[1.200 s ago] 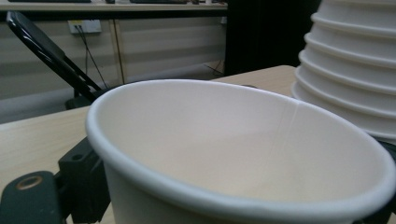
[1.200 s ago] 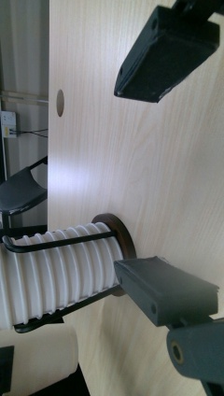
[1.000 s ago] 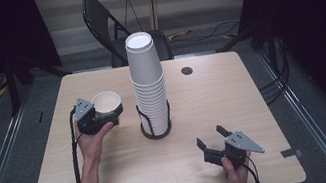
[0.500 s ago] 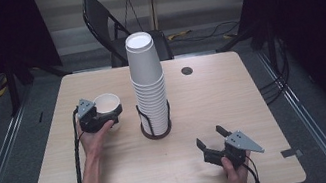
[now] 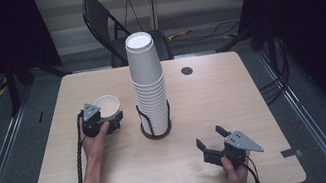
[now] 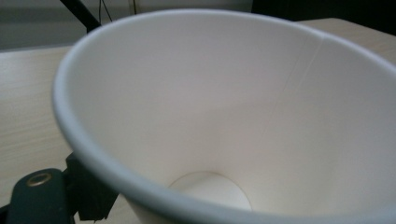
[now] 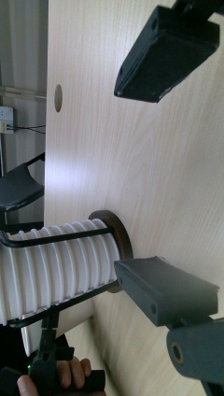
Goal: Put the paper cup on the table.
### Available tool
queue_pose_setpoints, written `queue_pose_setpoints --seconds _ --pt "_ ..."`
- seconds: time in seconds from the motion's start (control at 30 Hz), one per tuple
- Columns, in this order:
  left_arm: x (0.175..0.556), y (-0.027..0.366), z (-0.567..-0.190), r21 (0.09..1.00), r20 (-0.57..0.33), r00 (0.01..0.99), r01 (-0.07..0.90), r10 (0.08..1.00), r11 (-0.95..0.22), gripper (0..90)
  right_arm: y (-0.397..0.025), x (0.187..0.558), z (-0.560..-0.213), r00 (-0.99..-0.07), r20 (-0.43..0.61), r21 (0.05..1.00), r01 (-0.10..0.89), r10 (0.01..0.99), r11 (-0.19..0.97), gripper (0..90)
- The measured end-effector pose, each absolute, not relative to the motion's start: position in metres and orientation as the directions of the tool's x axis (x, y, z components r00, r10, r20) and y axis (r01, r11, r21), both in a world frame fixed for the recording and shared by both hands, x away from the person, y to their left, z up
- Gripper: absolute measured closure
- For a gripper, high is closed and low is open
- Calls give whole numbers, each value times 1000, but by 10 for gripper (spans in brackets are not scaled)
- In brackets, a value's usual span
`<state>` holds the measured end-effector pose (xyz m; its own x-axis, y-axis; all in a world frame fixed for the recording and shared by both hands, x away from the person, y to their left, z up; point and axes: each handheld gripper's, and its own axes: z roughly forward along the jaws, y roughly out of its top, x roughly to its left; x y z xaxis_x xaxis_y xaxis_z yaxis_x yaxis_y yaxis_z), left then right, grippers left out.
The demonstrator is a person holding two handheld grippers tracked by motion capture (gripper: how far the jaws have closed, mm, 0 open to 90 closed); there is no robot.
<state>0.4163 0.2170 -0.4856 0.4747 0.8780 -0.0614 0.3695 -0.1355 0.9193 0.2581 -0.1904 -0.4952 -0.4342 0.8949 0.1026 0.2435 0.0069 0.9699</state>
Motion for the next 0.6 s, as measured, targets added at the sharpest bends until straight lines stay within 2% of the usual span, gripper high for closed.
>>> queue_pose_setpoints --seconds 0.3,0.43,0.6 --pt "415 218 -494 892 -54 454 423 889 -161 157 -191 258 -495 -433 102 970 242 896 6 137" --pt "412 215 -494 878 -3 451 428 893 -213 157 -191 258 -495 -434 104 970 243 895 5 137" --pt "409 217 -494 877 -21 457 436 889 -203 157 -191 258 -495 -434 106 970 243 895 4 137"
